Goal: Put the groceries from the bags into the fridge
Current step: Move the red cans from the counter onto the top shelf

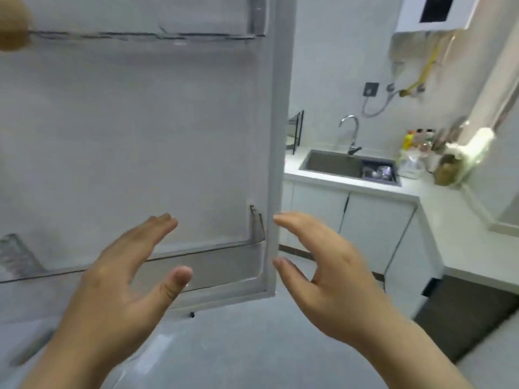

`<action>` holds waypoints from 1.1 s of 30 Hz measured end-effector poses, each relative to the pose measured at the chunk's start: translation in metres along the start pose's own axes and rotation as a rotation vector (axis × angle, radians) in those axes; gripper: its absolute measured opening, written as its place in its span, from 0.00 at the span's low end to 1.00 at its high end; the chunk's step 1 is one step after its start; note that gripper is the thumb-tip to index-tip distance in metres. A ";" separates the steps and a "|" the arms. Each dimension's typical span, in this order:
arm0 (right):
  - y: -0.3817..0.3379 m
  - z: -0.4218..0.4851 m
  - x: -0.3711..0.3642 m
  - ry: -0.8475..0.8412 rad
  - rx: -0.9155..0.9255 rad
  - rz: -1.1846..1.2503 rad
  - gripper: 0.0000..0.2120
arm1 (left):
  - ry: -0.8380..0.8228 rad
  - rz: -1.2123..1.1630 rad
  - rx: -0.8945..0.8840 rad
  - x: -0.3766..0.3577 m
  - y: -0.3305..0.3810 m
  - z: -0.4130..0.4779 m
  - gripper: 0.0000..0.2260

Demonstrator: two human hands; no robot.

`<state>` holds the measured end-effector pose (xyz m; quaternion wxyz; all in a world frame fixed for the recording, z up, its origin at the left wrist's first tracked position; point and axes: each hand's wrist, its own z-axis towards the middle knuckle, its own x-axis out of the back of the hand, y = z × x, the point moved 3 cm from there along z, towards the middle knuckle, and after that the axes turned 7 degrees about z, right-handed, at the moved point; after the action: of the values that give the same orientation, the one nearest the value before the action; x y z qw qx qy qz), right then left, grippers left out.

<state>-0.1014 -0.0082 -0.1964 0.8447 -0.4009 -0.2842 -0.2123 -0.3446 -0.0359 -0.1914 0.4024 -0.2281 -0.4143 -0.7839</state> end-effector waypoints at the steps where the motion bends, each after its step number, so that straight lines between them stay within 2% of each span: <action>1: 0.011 -0.016 0.015 0.013 -0.039 -0.055 0.24 | -0.035 -0.028 -0.042 -0.015 0.012 0.002 0.25; 6: 0.069 -0.109 0.095 0.123 -0.331 -0.183 0.25 | -0.196 -0.142 -0.195 -0.087 0.084 0.012 0.24; 12: 0.126 -0.238 0.213 0.276 -0.659 -0.232 0.23 | -0.325 -0.194 -0.460 -0.166 0.204 0.015 0.23; 16: 0.147 -0.320 0.280 0.467 -0.806 -0.208 0.21 | -0.475 -0.266 -0.535 -0.241 0.263 0.016 0.27; 19: 0.159 -0.375 0.317 0.551 -0.887 -0.265 0.21 | -0.563 -0.297 -0.613 -0.303 0.311 0.012 0.29; 25: 0.149 -0.486 0.375 0.733 -1.109 -0.399 0.20 | -0.691 -0.394 -0.800 -0.383 0.433 -0.028 0.30; 33: 0.094 -0.619 0.404 1.143 -1.455 -0.469 0.20 | -0.885 -0.678 -0.993 -0.426 0.585 -0.093 0.29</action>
<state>0.4477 -0.4998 -0.3066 0.3353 -0.5965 0.2999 -0.6647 0.3766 -0.1198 -0.2649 -0.2160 -0.5370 -0.1821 -0.7948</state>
